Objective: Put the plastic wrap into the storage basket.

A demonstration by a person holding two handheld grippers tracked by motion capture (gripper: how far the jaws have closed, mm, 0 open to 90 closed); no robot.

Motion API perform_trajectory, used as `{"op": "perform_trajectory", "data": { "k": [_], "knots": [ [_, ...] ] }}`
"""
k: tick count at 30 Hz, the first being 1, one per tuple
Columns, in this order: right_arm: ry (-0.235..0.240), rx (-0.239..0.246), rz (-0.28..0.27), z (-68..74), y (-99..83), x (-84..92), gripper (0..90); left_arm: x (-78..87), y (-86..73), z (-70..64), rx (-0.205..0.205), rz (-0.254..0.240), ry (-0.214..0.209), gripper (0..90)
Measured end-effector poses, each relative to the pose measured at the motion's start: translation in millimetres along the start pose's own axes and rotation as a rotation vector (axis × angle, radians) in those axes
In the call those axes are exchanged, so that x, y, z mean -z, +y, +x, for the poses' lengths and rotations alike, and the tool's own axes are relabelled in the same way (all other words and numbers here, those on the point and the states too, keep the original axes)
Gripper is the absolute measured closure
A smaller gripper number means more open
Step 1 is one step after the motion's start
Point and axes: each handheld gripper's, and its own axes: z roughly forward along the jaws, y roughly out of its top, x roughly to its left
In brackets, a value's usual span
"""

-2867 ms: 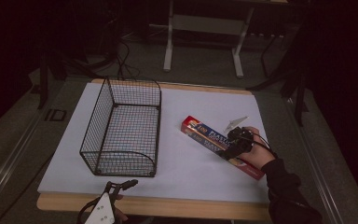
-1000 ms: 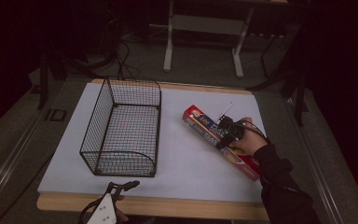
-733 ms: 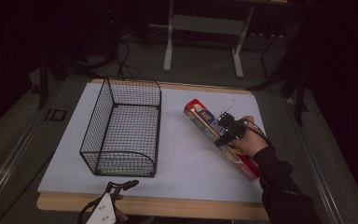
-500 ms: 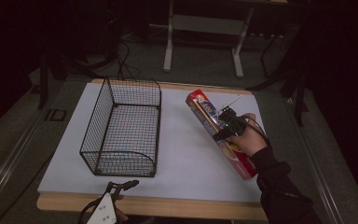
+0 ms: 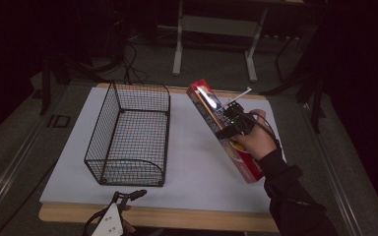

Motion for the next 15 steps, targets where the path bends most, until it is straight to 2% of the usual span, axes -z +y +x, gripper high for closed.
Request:
{"op": "perform_trajectory", "data": {
  "k": [7,13,15],
  "knots": [
    [-0.020,-0.008,-0.035,15.9,18.0,13.4,40.1,0.1,0.0,0.4,0.006,-0.002,-0.003,2.2],
    [-0.020,-0.022,-0.107,33.2,40.8,26.8,40.0,0.0,0.0,0.3,0.006,-0.005,-0.006,2.2],
    [-0.019,-0.019,-0.111,35.2,43.0,27.8,40.0,0.2,0.0,0.5,0.008,-0.006,-0.006,2.2]
  ]
}}
